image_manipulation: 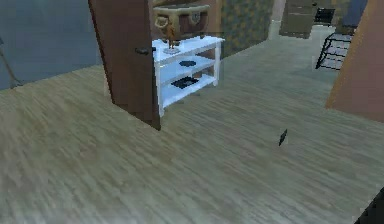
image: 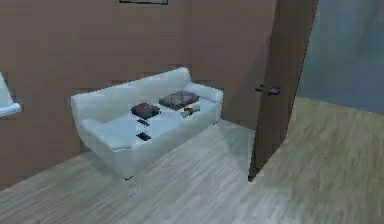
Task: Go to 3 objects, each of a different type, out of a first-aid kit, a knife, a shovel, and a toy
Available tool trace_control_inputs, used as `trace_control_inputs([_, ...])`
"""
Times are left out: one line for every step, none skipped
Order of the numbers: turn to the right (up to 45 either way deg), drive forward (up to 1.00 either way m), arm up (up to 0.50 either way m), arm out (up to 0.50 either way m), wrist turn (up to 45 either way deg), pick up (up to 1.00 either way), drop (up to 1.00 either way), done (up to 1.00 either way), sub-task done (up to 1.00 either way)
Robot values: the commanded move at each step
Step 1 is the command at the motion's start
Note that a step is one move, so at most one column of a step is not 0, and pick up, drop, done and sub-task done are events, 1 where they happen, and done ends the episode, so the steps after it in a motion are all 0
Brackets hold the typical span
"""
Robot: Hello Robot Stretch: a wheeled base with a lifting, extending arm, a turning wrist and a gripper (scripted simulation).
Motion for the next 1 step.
trace_control_inputs([0.0,1.00,0.00,0.00,0.0,0.00,0.00,0.00,0.00])
